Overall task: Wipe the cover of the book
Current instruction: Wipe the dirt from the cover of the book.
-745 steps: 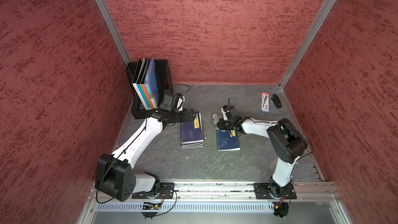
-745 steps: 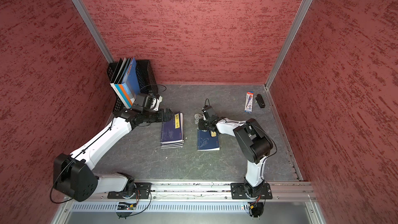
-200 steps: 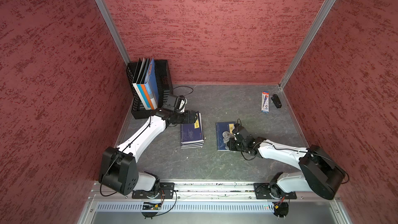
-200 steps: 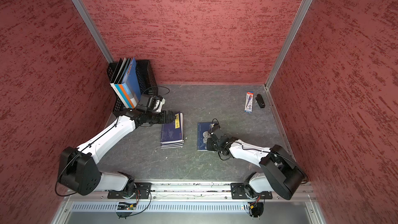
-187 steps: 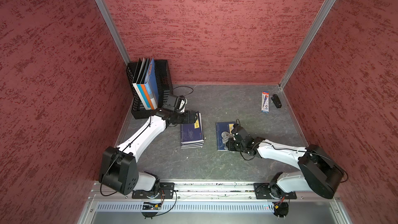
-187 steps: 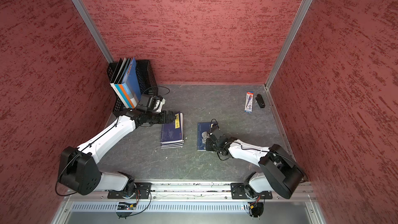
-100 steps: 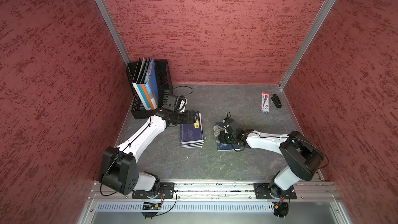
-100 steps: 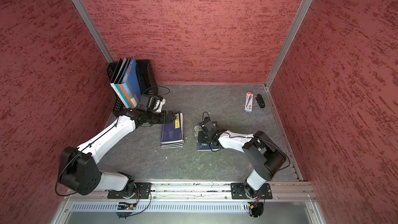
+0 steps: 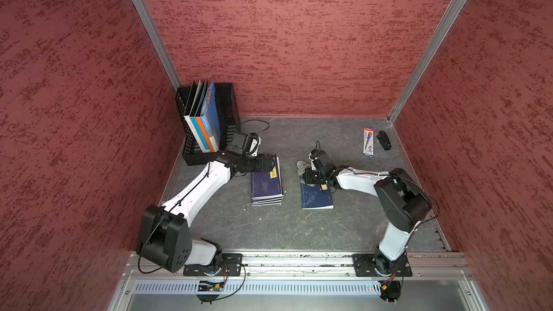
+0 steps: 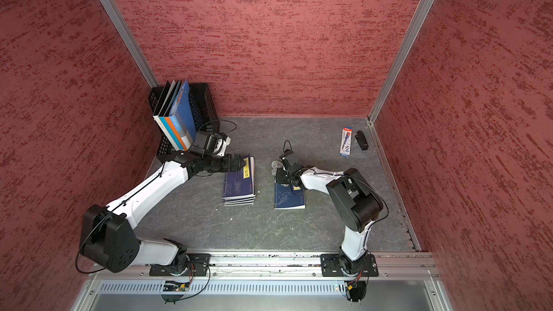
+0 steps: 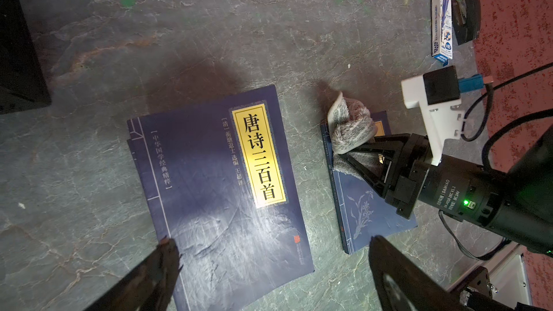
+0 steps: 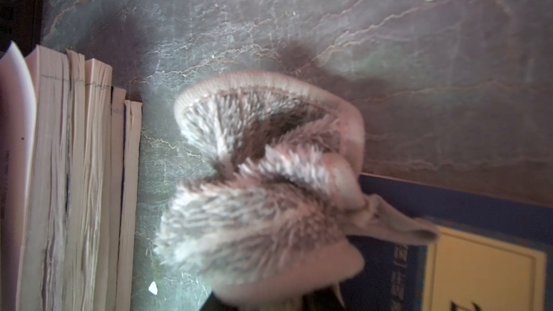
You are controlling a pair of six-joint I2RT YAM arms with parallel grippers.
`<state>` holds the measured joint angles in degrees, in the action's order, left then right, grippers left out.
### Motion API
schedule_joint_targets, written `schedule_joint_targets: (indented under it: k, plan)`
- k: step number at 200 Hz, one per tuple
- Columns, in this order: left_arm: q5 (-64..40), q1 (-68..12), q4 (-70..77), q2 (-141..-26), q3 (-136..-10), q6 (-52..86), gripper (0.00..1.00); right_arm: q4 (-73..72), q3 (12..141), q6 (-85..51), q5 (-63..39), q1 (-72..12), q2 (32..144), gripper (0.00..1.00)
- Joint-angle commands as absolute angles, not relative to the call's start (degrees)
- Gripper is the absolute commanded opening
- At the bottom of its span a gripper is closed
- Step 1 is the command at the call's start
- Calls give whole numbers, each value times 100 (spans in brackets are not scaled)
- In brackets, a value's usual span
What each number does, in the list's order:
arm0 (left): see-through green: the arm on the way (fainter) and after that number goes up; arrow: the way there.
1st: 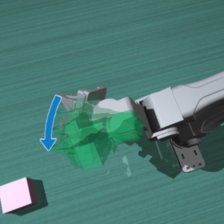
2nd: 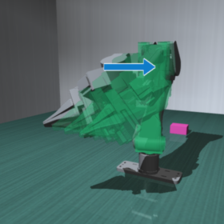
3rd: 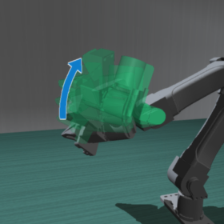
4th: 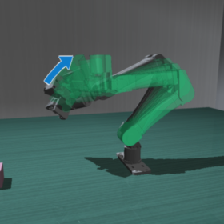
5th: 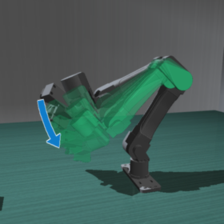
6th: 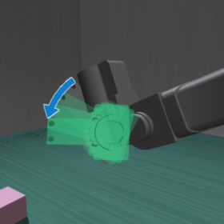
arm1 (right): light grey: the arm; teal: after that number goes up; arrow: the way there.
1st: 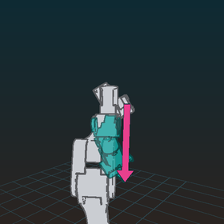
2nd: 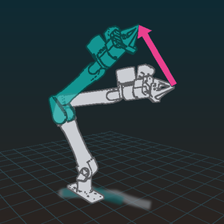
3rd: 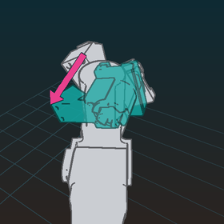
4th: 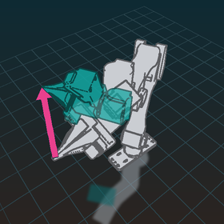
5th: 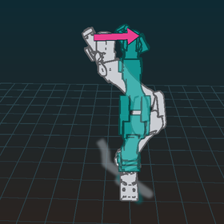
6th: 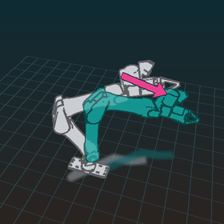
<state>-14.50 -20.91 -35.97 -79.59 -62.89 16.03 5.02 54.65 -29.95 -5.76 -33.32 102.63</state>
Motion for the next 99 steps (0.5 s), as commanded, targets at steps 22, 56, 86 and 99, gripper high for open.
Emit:
schedule_joint_targets:
  k: [22, 56, 86, 99]
  plan:
    - [-1456, -2102, -3542, -7905, -6339, 1575, 100, 1085, 4774, -2992, -791, -3498, 9753, 25]
    - [-1493, -2118, -3524, -8022, -6438, 1584, 100, 1230, 4369, -3112, -894, -3934, 9432, 26]
    - [-1491, -2127, -3524, -8051, -6460, 1580, 100, 1244, 3853, -3344, -989, -4220, 9113, 26]
    - [-1475, -2119, -3524, -8064, -6460, 1578, 100, 1239, 3639, -3431, -1054, -4308, 8944, 26]
